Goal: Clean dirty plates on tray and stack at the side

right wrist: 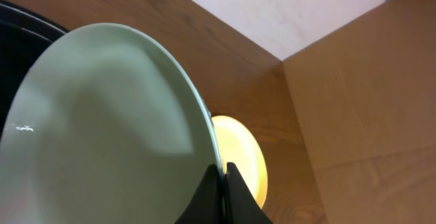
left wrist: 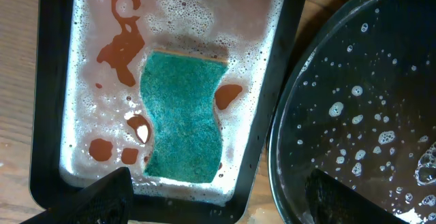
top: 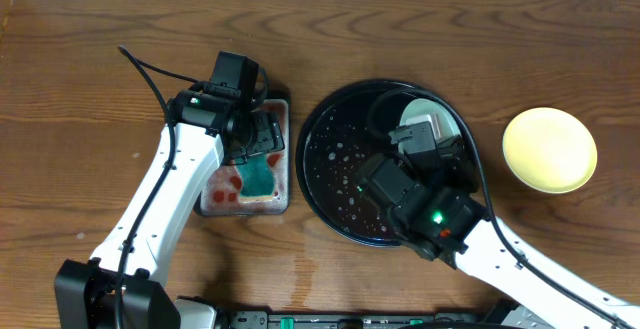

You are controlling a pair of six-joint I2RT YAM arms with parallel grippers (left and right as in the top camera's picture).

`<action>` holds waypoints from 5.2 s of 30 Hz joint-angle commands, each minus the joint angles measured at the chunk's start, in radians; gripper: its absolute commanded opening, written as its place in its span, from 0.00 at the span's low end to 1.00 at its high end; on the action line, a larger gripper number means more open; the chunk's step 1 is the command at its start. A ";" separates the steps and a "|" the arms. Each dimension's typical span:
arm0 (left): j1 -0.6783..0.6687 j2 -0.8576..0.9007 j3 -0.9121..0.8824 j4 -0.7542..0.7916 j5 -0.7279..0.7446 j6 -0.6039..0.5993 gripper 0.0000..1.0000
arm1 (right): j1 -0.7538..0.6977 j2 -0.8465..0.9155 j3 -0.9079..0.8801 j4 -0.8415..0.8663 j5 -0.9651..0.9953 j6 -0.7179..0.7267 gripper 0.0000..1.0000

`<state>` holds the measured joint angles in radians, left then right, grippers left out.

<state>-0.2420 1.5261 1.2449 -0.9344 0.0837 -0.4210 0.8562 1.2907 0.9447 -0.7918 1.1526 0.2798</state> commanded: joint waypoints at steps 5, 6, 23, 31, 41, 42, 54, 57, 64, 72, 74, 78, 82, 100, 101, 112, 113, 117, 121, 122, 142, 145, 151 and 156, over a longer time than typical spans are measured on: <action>0.005 -0.002 0.010 -0.002 0.003 0.002 0.82 | -0.021 -0.017 0.003 0.006 0.016 -0.034 0.01; 0.005 -0.002 0.010 -0.002 0.003 0.002 0.82 | -0.021 -0.017 0.003 0.006 0.016 -0.034 0.01; 0.005 -0.002 0.010 -0.002 0.003 0.002 0.82 | -0.460 -0.017 0.003 0.232 -0.317 -0.023 0.01; 0.005 -0.002 0.010 -0.002 0.003 0.002 0.82 | -1.025 0.008 0.003 0.333 -0.947 0.008 0.01; 0.005 -0.002 0.010 -0.002 0.003 0.002 0.82 | -1.386 0.229 0.003 0.365 -1.083 0.064 0.01; 0.005 -0.002 0.010 -0.002 0.003 0.002 0.82 | -1.395 0.255 0.003 0.364 -1.088 0.063 0.01; 0.005 -0.002 0.010 -0.002 0.003 0.002 0.82 | -1.290 0.052 0.013 0.320 -1.617 -0.008 0.55; 0.005 -0.002 0.010 -0.002 0.003 0.002 0.82 | -1.205 -0.039 0.013 0.227 -1.617 -0.043 0.56; 0.005 -0.002 0.010 -0.002 0.003 0.002 0.82 | -0.994 -0.107 0.013 0.010 -1.613 -0.087 0.55; 0.005 -0.002 0.010 -0.002 0.003 0.002 0.82 | -0.813 -0.106 0.010 -0.086 -1.622 -0.153 0.53; 0.005 -0.002 0.010 -0.002 0.003 0.002 0.82 | -0.764 -0.109 0.010 -0.091 -1.629 -0.177 0.53; 0.005 -0.002 0.010 -0.002 0.003 0.002 0.82 | -0.681 -0.134 0.010 -0.090 -1.628 -0.192 0.59; 0.005 -0.002 0.010 -0.002 0.003 0.002 0.82 | -0.631 -0.155 0.010 -0.077 -1.630 -0.105 0.99; 0.005 -0.002 0.010 -0.002 0.003 0.002 0.82 | -0.616 -0.243 -0.032 0.037 -1.449 0.002 0.99; 0.005 -0.002 0.010 -0.002 0.003 0.002 0.82 | -0.615 -0.278 -0.059 0.103 -1.416 -0.002 0.99; 0.005 -0.002 0.010 -0.002 0.003 0.002 0.82 | -0.655 -0.937 -0.708 0.802 -1.314 -0.034 0.99; 0.005 -0.002 0.010 -0.002 0.003 0.002 0.82 | -0.665 -0.979 -0.737 0.800 -1.314 -0.034 0.99; 0.005 -0.002 0.010 -0.002 0.003 0.002 0.82 | -0.721 -1.165 -0.863 0.800 -1.276 -0.034 0.99; 0.005 -0.002 0.010 -0.002 0.003 0.002 0.82 | -0.745 -1.282 -0.940 0.800 -1.254 -0.034 0.99; 0.005 -0.002 0.010 -0.002 0.003 0.002 0.82 | -0.745 -1.286 -0.940 0.787 -1.239 -0.034 0.99; 0.005 -0.002 0.010 -0.002 0.003 0.002 0.82 | -0.744 -1.286 -0.939 0.732 -1.026 -0.034 0.99; 0.005 -0.002 0.010 -0.002 0.003 0.002 0.82 | -0.744 -1.286 -0.939 0.731 -1.026 -0.034 0.99; 0.005 -0.002 0.010 -0.002 0.003 0.002 0.82 | -0.744 -1.286 -0.939 0.731 -1.026 -0.034 0.99; -0.011 -0.063 -0.008 -0.001 0.002 0.002 0.82 | -0.744 -1.286 -0.939 0.731 -1.026 -0.034 0.99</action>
<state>-0.2420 1.5246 1.2449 -0.9344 0.0841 -0.4210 0.1158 0.0120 0.0071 -0.0586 0.1093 0.2550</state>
